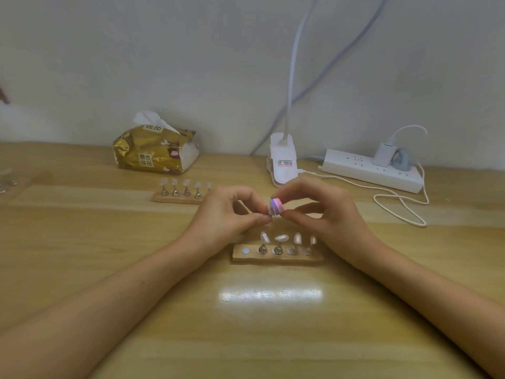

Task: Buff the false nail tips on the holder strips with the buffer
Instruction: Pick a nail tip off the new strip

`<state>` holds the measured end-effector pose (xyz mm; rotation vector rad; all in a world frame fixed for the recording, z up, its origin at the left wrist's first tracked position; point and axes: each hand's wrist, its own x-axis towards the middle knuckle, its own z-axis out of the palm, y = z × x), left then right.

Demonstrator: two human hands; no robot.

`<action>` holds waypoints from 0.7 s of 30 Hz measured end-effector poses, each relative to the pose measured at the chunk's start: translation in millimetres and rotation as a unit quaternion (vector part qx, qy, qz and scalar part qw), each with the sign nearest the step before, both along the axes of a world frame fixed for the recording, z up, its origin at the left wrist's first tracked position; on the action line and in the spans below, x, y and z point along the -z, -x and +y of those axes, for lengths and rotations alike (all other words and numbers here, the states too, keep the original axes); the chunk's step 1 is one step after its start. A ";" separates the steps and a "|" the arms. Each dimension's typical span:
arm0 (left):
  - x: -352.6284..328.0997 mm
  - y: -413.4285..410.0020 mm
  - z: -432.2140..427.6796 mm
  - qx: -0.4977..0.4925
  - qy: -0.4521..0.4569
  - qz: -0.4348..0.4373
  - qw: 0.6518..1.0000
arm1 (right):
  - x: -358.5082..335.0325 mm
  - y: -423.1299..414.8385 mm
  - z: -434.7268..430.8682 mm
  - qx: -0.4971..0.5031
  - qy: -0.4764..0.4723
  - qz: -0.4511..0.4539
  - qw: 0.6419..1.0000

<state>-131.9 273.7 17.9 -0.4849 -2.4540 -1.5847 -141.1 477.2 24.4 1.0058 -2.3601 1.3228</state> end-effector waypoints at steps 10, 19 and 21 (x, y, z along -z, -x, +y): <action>-0.6 -1.1 -0.9 0.000 -0.028 -0.005 1.000 | 1.3 3.9 1.8 0.042 0.090 -0.017 0.995; -0.3 0.5 -0.5 0.006 -0.010 0.003 1.000 | 0.0 8.2 0.9 0.019 0.082 -0.011 0.996; -0.5 0.1 -0.5 0.011 0.000 0.001 1.000 | 0.7 7.3 -0.2 -0.007 0.029 -0.014 0.999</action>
